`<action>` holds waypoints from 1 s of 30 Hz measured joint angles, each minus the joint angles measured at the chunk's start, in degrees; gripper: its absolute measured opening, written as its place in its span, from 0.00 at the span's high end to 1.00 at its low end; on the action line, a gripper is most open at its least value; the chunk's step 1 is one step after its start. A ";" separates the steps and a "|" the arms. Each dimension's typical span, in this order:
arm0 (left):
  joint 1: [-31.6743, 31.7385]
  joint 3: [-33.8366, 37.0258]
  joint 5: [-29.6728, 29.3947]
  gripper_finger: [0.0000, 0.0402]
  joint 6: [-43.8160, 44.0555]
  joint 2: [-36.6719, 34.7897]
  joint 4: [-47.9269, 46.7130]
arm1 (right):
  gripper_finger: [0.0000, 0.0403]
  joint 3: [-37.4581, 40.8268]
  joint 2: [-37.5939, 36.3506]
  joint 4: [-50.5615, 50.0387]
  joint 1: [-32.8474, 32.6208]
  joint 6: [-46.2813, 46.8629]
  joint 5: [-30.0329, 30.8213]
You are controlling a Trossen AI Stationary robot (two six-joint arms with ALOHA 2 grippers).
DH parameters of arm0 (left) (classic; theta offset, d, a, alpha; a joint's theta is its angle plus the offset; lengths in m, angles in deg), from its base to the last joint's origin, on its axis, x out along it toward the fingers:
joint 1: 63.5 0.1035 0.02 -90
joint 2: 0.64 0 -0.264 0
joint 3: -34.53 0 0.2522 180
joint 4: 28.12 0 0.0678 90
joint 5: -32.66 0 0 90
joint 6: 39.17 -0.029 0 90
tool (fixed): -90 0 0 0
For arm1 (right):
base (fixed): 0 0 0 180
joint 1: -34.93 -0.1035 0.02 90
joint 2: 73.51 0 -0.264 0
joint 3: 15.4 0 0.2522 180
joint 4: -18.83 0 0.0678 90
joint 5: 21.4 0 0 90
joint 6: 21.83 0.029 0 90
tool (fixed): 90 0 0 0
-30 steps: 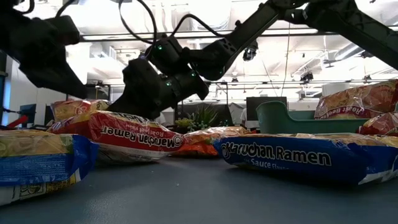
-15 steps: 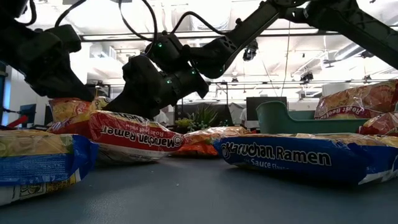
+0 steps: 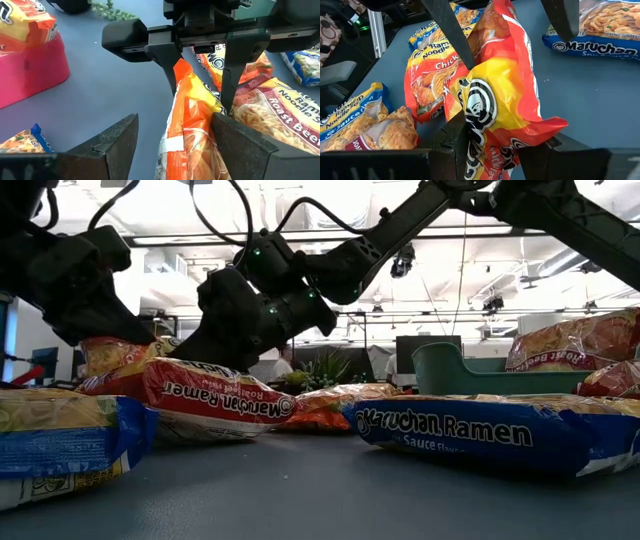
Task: Sort Maruchan noodles
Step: Put the orange noodle pack into the red bin
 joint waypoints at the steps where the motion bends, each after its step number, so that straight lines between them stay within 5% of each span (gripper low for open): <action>1: 0.00 0.00 -0.01 0.41 -0.02 0.35 0.20 | 0.70 0.00 -0.02 0.00 0.00 0.03 0.00; 11: 0.00 -0.04 0.06 0.45 -0.71 4.50 3.40 | 0.70 0.02 -0.09 -1.10 0.02 -0.25 0.34; 23: 0.00 -1.65 0.71 0.75 -2.74 6.93 3.03 | 0.58 0.02 -0.22 -2.36 0.04 1.27 1.99; 30: 0.00 -5.78 1.13 0.81 -4.85 6.88 -2.77 | 0.52 0.02 -1.29 -4.22 1.09 2.19 1.55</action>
